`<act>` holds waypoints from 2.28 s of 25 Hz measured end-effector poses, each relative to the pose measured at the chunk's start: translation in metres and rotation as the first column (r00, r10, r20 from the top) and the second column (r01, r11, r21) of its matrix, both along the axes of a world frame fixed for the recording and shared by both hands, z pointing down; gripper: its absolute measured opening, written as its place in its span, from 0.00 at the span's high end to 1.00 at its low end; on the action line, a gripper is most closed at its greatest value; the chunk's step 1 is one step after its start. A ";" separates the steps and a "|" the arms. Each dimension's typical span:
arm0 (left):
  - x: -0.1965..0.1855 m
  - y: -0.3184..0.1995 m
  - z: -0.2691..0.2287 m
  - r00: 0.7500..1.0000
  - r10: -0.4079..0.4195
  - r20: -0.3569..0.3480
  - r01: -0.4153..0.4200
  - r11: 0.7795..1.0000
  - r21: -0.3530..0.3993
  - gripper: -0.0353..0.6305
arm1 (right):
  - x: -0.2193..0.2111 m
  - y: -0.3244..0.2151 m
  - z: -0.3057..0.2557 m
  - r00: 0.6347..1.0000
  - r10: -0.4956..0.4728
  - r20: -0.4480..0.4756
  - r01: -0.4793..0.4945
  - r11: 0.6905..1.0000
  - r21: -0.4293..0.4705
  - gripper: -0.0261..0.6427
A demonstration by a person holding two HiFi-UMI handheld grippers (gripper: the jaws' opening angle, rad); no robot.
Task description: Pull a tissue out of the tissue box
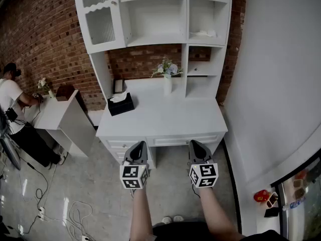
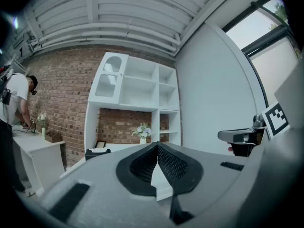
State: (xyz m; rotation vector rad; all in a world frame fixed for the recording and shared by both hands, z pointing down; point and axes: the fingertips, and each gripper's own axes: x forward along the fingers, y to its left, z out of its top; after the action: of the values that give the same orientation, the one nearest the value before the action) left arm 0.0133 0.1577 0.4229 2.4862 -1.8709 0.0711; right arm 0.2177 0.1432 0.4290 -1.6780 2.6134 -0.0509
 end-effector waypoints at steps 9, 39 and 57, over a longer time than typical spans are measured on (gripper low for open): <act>0.005 -0.002 0.003 1.000 0.008 0.000 -0.008 1.000 -0.006 0.93 | 0.005 -0.002 -0.003 1.000 0.005 0.015 -0.005 1.000 0.003 0.96; -0.042 0.013 0.033 0.999 0.029 -0.035 -0.030 0.998 -0.049 0.93 | -0.031 0.015 0.019 0.999 -0.037 0.030 0.038 0.999 -0.032 0.67; -0.045 -0.025 0.007 0.999 0.050 0.004 -0.050 0.999 0.007 0.93 | -0.027 -0.023 0.001 0.997 -0.025 0.072 0.024 1.000 0.012 0.67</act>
State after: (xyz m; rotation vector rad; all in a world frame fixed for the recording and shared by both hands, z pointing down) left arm -0.0316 0.1325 0.4294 2.5392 -1.8141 0.0697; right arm 0.1904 0.1202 0.4296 -1.6094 2.5774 -0.0961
